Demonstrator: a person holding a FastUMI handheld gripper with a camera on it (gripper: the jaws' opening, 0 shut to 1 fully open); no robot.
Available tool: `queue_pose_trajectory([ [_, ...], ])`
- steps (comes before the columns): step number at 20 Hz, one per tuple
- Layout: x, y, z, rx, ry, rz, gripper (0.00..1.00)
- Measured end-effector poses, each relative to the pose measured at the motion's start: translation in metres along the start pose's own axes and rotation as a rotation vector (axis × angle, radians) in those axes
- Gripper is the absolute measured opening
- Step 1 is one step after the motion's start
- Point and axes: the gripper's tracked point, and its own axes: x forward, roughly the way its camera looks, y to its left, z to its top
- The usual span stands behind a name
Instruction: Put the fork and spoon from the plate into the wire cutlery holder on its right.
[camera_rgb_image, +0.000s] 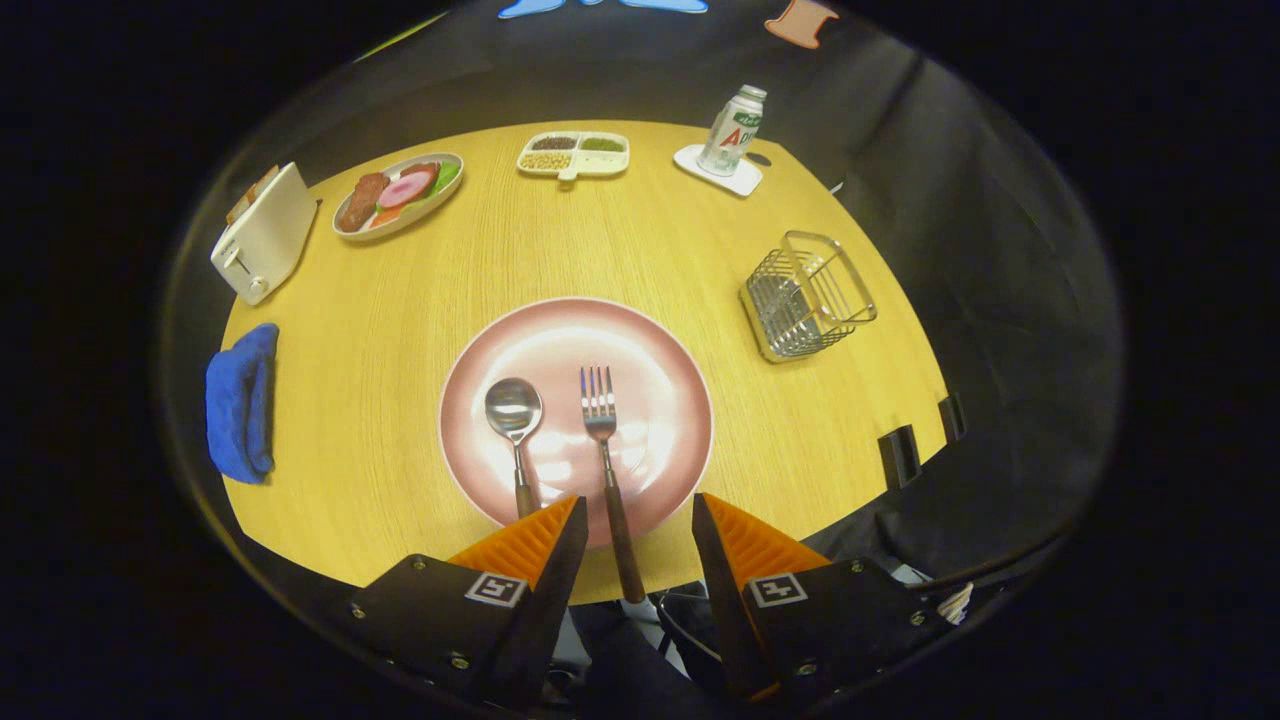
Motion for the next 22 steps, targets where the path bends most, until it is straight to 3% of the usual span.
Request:
queue_pose_trajectory([
  [12, 0.047, 0.01, -0.014, -0.072, 0.103, 0.041, 0.66],
  [16, 0.054, 0.022, -0.018, -0.077, 0.136, 0.095, 0.48],
  [17, 0.054, 0.025, -0.018, -0.071, 0.133, 0.103, 0.26],
  [18, 0.057, 0.023, -0.018, -0.063, 0.125, 0.084, 0.18],
  [22, 0.057, 0.026, -0.018, -0.051, 0.126, 0.077, 0.08],
])
